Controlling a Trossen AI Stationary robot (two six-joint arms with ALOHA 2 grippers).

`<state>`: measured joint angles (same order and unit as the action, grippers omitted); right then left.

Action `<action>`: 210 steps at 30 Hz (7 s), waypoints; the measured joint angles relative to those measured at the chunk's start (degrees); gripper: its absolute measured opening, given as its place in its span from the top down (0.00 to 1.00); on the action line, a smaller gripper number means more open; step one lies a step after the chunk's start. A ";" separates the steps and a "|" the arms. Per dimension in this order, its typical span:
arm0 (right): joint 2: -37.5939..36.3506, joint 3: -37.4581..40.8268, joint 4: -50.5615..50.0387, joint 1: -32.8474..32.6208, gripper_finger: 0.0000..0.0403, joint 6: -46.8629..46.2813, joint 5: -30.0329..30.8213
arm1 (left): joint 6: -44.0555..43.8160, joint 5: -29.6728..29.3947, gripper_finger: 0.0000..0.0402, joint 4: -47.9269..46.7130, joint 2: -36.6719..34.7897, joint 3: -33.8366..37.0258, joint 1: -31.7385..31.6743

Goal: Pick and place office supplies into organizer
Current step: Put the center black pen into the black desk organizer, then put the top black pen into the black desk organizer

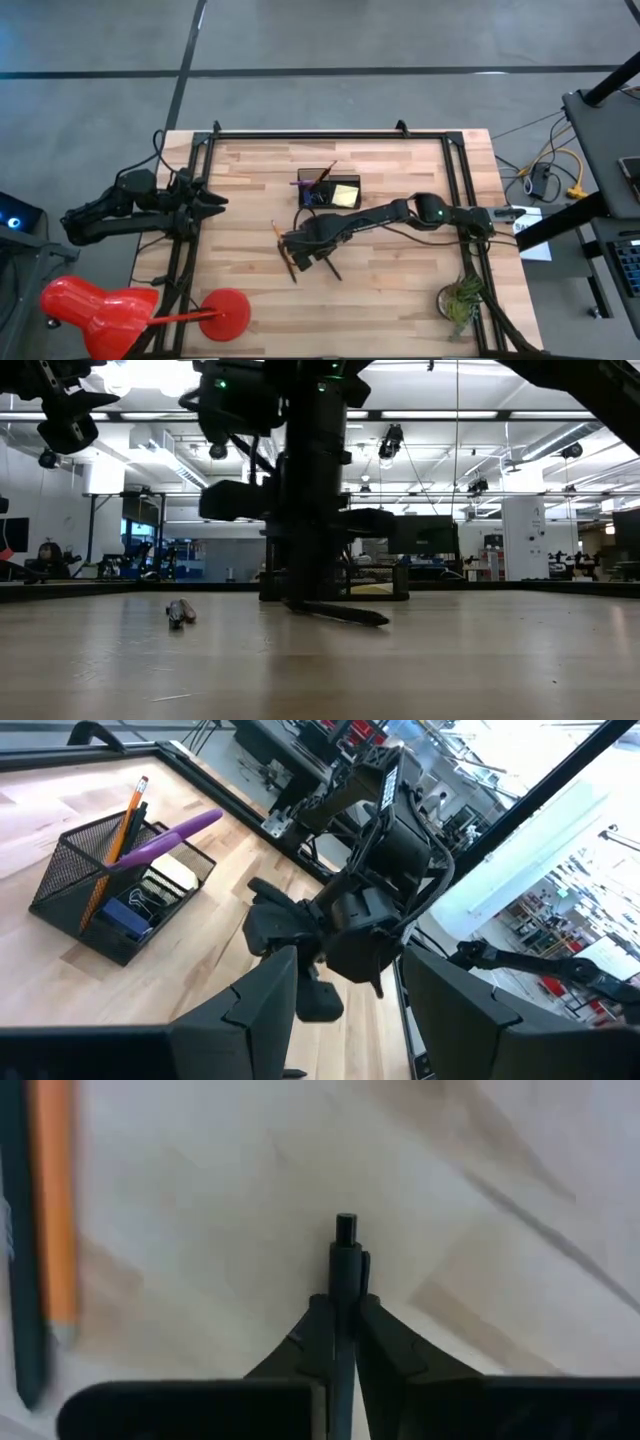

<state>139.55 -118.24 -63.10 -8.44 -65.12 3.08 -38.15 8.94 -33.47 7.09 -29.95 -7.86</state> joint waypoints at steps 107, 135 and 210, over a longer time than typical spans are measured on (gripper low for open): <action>-24.11 -8.05 -0.58 40.71 0.67 63.18 3.69 | 86.93 -6.69 0.68 1.19 91.07 -26.39 -26.50; -24.11 -7.95 -1.41 40.75 0.71 65.18 3.71 | 88.20 -11.31 0.98 -0.11 92.54 -26.00 -30.90; -23.69 5.12 0.93 47.62 0.77 59.15 -6.58 | 81.15 10.67 0.74 -10.51 110.29 -57.18 -35.18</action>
<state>115.85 -113.12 -62.17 39.18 -5.97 -3.51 43.00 19.61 -43.98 117.38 -87.14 -43.04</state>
